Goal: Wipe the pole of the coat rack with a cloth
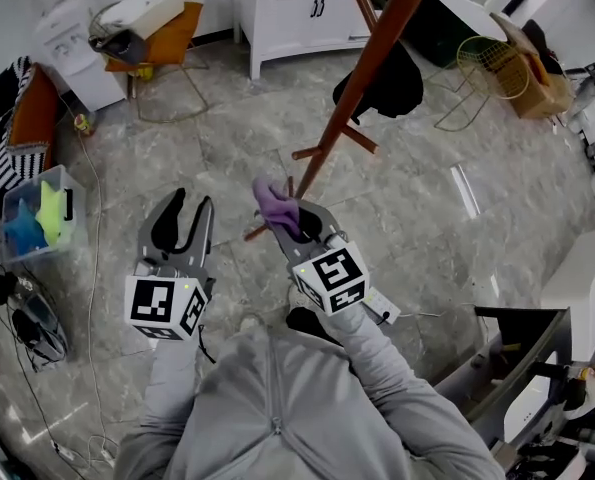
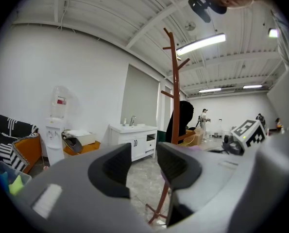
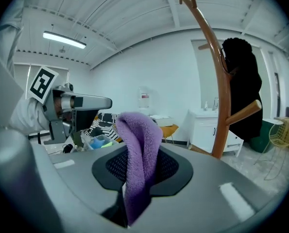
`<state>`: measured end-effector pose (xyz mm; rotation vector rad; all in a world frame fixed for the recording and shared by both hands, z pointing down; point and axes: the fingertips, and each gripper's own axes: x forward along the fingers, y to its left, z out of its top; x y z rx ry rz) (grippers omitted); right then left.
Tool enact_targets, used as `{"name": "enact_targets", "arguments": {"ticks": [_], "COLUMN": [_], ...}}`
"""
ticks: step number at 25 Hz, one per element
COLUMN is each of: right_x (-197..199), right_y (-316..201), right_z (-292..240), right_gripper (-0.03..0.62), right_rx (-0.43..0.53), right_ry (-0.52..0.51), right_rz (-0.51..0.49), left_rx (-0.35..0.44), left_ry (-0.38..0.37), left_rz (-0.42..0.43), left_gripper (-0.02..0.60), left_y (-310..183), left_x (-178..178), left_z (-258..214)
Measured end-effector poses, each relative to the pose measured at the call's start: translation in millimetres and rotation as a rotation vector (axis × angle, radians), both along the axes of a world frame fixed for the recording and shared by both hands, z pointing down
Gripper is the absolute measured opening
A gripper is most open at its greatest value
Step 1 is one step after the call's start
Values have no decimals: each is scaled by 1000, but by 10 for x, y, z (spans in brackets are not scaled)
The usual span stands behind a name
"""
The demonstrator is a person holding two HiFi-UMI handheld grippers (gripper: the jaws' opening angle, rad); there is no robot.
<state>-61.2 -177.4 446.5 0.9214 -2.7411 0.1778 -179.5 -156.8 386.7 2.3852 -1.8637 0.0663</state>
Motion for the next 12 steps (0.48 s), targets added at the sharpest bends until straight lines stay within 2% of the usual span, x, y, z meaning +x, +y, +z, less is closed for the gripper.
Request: {"name": "enact_targets", "arguments": {"ticks": [5,12], "right_x": [192,768], "right_y": [139,244], "right_z": [-97,-256], "right_gripper": [80,80], "right_rx": [-6,49], "right_ry": [-52,-118], "right_rz": [75,268], "left_rx": [11,28], "left_ry": [2,3], "left_rz": [37,101], "left_gripper": [172,172], "left_y": [10,-4], "left_x": [69,216], "left_z": [-47,-73]}}
